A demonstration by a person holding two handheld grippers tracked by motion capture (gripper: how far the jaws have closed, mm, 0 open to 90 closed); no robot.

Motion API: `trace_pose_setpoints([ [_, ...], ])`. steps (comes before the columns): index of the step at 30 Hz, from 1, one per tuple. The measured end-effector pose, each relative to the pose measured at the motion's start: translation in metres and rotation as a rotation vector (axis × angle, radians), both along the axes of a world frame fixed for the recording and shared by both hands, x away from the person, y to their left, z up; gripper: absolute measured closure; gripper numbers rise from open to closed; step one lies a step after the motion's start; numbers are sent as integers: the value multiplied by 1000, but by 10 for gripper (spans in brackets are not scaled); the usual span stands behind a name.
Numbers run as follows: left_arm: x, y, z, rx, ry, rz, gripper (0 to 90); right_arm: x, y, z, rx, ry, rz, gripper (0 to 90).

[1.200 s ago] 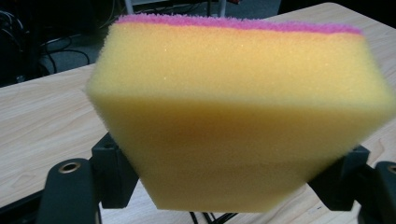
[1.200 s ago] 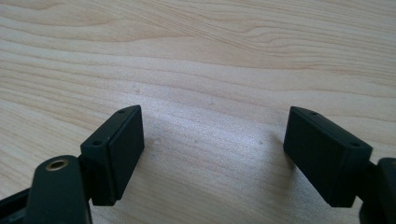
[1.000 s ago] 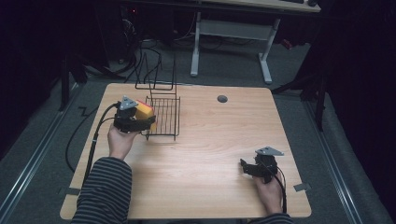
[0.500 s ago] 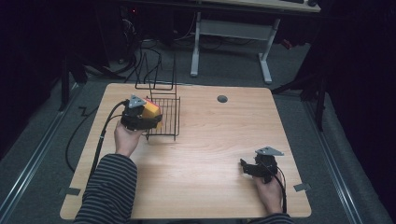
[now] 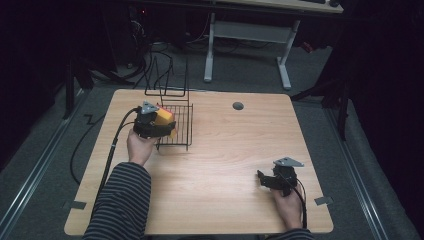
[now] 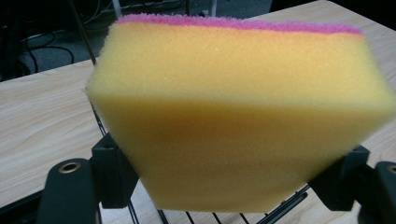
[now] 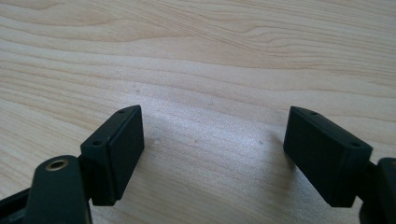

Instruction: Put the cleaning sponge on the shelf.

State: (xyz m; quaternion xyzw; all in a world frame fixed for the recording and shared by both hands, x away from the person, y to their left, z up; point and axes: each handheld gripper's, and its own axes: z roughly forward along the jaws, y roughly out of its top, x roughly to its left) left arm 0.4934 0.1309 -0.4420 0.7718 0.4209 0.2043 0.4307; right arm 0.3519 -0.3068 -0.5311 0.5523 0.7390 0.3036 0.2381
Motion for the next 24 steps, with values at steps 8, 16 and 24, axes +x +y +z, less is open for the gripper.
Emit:
trace_pose_setpoints([
  [8, 8, -9, -6, 30, 14, -1, 239, 0, 0, 0, 0, 0, 0, 205],
  [16, 17, -19, -9, 31, 27, -1, 239, 0, 0, 0, 0, 0, 0, 205],
  [24, 25, -21, -20, 30, 49, 26, 238, 0, 0, 0, 0, 0, 0, 205],
])
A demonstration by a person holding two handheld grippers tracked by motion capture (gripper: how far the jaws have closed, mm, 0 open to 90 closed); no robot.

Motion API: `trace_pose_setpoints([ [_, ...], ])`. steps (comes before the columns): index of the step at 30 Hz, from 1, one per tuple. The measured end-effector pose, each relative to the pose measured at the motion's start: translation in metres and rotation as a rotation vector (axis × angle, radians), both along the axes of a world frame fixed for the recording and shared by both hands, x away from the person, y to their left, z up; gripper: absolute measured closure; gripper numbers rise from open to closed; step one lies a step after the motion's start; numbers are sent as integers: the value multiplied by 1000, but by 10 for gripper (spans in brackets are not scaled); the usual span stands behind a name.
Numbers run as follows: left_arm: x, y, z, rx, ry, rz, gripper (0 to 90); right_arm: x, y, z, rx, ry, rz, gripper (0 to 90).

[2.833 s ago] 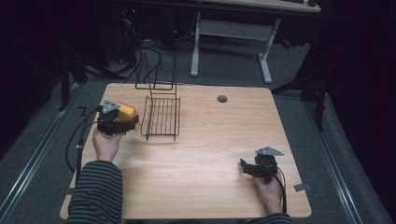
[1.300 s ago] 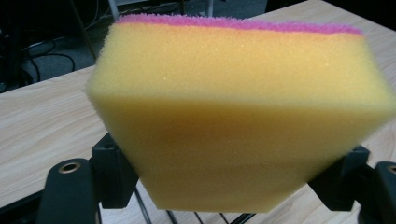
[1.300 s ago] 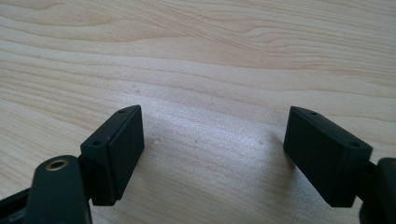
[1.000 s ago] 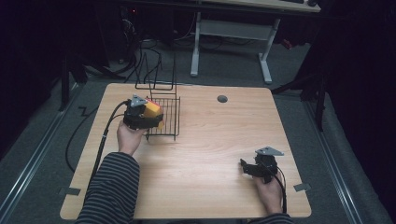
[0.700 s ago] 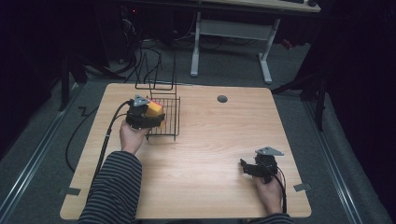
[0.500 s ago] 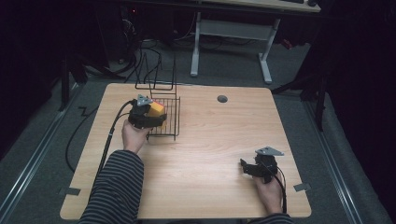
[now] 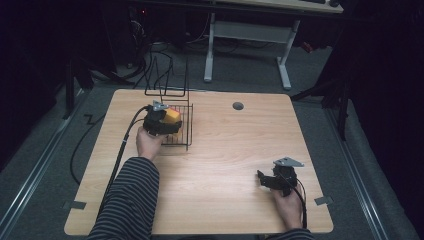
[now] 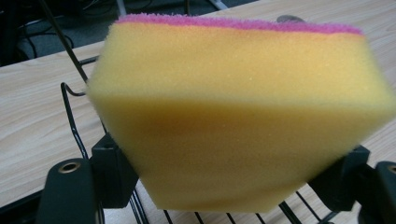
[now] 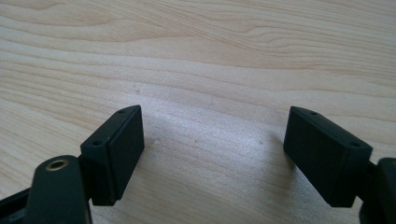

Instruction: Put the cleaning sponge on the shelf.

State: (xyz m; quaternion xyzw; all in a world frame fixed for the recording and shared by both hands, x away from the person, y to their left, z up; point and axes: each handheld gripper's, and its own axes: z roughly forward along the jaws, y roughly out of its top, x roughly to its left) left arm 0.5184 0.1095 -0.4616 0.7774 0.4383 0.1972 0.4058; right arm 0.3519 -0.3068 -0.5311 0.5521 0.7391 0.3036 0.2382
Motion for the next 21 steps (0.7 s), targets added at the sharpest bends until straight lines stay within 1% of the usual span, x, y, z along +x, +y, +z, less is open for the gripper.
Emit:
trace_pose_setpoints([
  [7, 2, -2, -3, -5, 1, 5, 238, 0, 0, 0, 0, 0, 1, 205],
  [11, 3, -3, -5, 5, 1, 2, 238, 0, 0, 0, 0, 0, 0, 205],
  [17, 4, -3, -5, 0, 3, 5, 237, 0, 0, 0, 0, 0, 0, 205],
  [21, 4, -4, -6, 9, -8, 4, 232, 0, 0, 0, 0, 1, -1, 205],
])
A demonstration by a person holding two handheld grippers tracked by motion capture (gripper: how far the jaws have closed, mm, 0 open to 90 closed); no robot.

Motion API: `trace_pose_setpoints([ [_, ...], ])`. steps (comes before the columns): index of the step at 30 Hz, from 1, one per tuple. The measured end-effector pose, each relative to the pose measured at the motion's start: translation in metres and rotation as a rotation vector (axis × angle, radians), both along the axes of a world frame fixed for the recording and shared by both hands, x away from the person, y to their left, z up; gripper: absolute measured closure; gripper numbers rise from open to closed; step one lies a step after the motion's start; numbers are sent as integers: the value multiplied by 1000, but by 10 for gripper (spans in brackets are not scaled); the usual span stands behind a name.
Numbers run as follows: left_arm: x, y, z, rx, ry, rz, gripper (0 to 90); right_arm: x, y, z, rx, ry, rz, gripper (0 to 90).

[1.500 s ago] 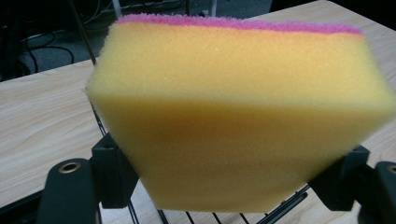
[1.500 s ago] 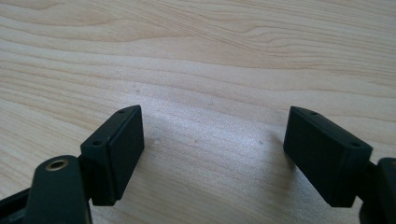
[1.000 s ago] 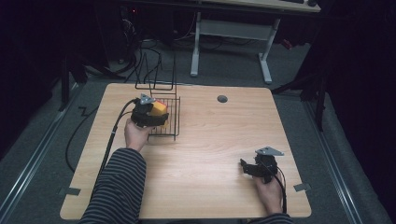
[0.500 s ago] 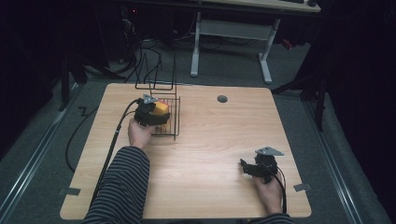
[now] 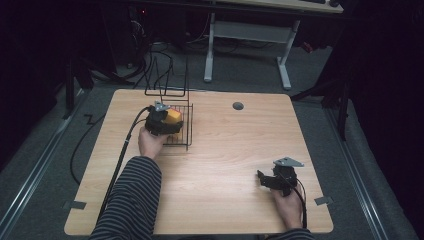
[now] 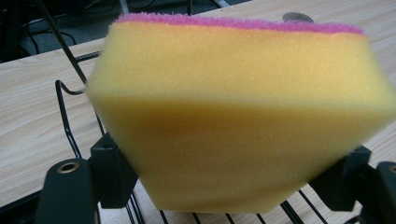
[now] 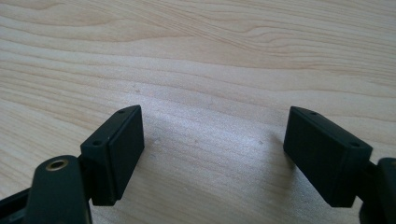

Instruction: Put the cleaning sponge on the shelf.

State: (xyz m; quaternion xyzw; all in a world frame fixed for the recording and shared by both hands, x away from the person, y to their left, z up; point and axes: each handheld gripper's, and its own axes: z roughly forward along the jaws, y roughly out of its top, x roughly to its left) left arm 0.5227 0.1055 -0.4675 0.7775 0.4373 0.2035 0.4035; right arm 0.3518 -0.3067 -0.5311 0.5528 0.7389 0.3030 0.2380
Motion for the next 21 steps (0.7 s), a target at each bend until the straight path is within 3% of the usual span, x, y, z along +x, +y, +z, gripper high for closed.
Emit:
trace_pose_setpoints([
  [21, 3, 4, -1, -4, 27, 26, 94, 0, 0, 0, 0, -1, 2, 205],
])
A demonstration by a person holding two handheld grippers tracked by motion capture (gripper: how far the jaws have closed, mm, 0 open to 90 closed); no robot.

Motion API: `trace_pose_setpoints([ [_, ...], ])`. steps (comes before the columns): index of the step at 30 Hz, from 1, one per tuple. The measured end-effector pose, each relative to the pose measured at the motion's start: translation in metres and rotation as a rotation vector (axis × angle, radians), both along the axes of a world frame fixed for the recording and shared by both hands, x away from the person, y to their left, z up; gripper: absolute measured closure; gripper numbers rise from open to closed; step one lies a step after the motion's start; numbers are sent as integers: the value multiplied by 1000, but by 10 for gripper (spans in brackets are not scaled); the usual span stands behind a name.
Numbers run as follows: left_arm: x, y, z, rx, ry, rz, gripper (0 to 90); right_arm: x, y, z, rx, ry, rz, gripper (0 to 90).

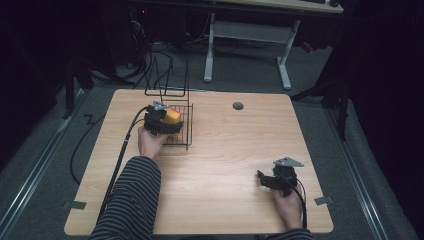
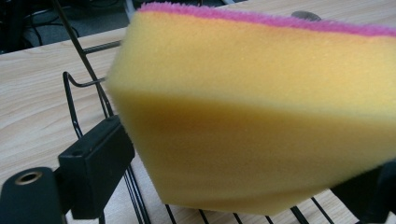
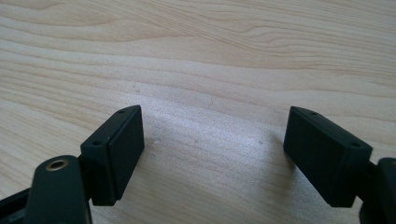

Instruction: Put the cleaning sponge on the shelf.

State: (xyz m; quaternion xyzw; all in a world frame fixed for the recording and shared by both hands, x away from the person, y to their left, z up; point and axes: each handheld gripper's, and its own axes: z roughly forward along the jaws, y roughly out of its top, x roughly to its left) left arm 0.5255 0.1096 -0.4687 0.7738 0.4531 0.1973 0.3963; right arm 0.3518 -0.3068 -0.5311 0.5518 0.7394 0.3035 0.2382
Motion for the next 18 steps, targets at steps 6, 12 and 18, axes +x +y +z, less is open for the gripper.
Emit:
trace_pose_setpoints([
  [6, 0, 0, 0, -2, 3, -4, 48, 0, 0, 0, 0, 0, 0, 205],
  [12, -1, 1, 1, -5, 5, -9, 29, 0, 0, 0, 0, 1, 0, 205],
  [18, -3, 1, 3, -9, 10, -16, 8, 0, 0, 0, 0, 1, -2, 205],
])
